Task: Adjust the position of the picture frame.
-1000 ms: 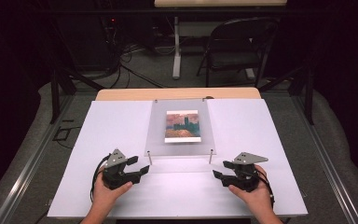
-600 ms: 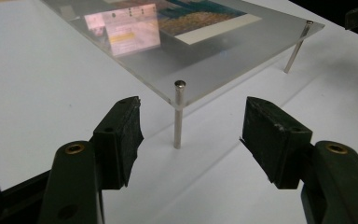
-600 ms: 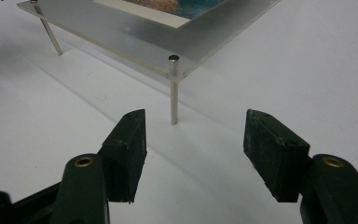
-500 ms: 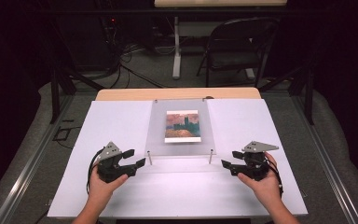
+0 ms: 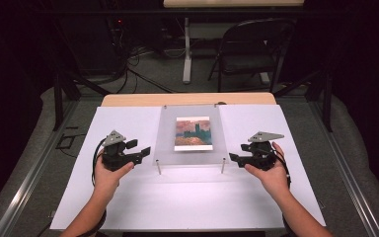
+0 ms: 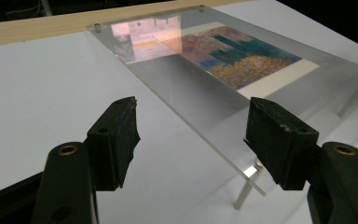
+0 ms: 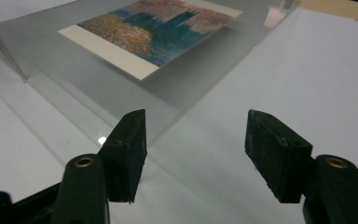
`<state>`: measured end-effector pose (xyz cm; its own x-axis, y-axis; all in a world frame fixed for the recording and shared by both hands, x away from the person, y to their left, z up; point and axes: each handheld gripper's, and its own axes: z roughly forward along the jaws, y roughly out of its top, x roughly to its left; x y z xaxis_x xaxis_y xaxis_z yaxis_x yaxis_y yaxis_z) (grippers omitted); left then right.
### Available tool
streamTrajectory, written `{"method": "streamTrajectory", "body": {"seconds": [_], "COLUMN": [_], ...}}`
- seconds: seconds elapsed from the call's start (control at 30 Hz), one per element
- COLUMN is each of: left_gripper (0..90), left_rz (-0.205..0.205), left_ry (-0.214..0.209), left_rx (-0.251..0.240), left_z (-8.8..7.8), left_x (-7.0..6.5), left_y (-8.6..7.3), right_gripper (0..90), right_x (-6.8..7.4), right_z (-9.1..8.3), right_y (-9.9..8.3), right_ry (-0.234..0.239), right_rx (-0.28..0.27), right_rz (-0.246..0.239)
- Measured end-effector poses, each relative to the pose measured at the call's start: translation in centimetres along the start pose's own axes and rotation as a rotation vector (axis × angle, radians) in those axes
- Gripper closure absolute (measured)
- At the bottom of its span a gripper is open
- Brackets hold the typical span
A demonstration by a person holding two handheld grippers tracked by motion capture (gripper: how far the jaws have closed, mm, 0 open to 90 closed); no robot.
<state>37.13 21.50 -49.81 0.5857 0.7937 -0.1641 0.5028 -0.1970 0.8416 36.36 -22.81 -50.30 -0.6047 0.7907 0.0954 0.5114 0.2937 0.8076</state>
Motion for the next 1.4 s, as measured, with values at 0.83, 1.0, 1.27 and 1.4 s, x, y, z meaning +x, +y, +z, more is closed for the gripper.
{"method": "streamTrajectory", "body": {"seconds": [0.83, 1.0, 1.27, 1.4], "left_gripper": [33.8, 33.9, 33.9, 33.9], "left_rz": [-0.077, -0.093, -0.121, -0.124], "left_ry": [0.046, 0.061, 0.061, 0.06], "left_rx": [0.03, 0.03, 0.061, 0.071], "left_z": [6.1, 6.8, 8.4, 9.3], "left_x": [3.4, 4.1, 4.3, 3.9], "left_y": [4.1, 4.3, 4.9, 5.0], "right_gripper": [40.2, 40.4, 38.7, 37.6], "right_x": [-4.5, -4.9, -5.3, -5.3], "right_z": [4.7, 5.7, 7.6, 8.6], "right_y": [4.3, 4.7, 5.7, 6.1], "right_ry": [-0.045, -0.045, -0.067, -0.077], "right_rx": [-0.011, -0.01, -0.001, 0.015], "right_rz": [0.024, 0.025, 0.044, 0.074]}}
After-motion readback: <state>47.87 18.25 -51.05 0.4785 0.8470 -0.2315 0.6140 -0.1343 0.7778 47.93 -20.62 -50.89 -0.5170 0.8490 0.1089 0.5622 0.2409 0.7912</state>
